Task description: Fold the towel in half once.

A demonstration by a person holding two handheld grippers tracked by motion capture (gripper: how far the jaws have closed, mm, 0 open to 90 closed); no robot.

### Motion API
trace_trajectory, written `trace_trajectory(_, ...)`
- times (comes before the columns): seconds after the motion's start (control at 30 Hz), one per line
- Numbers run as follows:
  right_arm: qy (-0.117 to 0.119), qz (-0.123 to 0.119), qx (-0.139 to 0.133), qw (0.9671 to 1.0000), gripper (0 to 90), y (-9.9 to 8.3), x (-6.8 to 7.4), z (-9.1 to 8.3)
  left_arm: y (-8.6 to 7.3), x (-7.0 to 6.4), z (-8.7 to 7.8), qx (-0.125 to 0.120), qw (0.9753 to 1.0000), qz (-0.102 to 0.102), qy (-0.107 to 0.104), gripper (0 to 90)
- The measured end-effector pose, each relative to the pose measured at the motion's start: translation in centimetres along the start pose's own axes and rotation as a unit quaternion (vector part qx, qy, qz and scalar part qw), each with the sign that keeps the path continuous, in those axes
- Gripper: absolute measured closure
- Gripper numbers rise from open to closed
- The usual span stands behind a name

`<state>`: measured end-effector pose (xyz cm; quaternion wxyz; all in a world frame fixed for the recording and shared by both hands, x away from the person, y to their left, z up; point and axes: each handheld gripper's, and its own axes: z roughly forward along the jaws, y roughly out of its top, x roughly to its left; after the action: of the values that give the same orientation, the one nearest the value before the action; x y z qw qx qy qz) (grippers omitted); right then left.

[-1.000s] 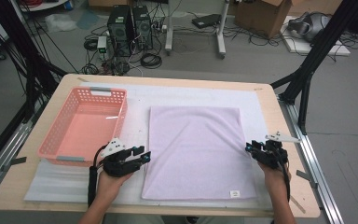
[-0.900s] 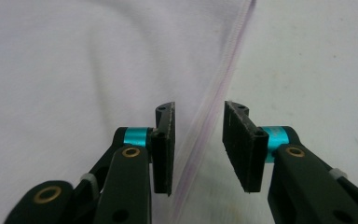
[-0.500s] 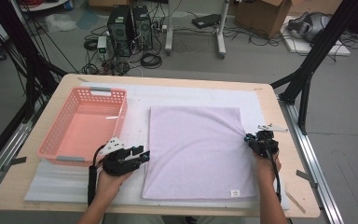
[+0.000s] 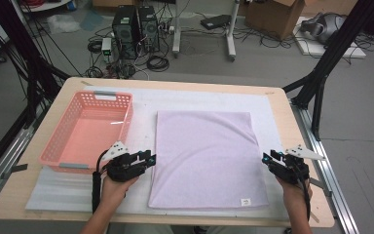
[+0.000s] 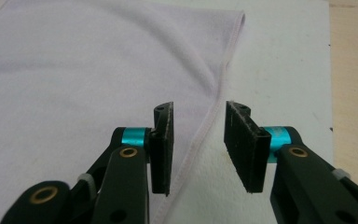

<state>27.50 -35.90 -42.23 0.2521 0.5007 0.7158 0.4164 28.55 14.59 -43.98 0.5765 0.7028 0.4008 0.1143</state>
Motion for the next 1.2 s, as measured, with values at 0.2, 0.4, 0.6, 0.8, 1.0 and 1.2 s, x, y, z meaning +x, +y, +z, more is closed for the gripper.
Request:
trace_trajectory(0.2, 0.038, 0.006, -0.018, 0.9991, 40.9, -0.9, -0.3, -0.8, 0.3, -0.4, 0.5, -0.004, 0.9997, 0.022, 0.002, 52.2)
trace_trajectory(0.4, 0.042, -0.006, -0.042, 0.9982, 24.0, -1.1, -0.2, -1.6, 0.6, -1.0, 0.9, -0.022, 0.9990, 0.035, -0.016, 38.9)
trace_trajectory(0.6, 0.050, -0.018, -0.029, 0.9982, 19.9, -1.5, 0.1, -1.7, 0.3, -1.5, 1.0, -0.034, 0.9984, 0.041, -0.021, 19.5)
trace_trajectory(0.8, 0.044, -0.016, -0.036, 0.9983, 20.6, -1.2, 0.4, -1.8, 0.4, -1.6, 0.6, -0.035, 0.9982, 0.045, -0.021, 19.9)
trace_trajectory(1.0, 0.047, -0.017, -0.033, 0.9982, 23.6, -1.2, 0.3, -1.7, 0.3, -1.7, 0.5, -0.028, 0.9983, 0.047, -0.017, 23.2)
trace_trajectory(1.2, 0.045, -0.013, -0.032, 0.9984, 23.6, -1.2, 0.1, -1.6, 0.3, -1.4, 0.5, -0.026, 0.9986, 0.041, -0.023, 26.3)
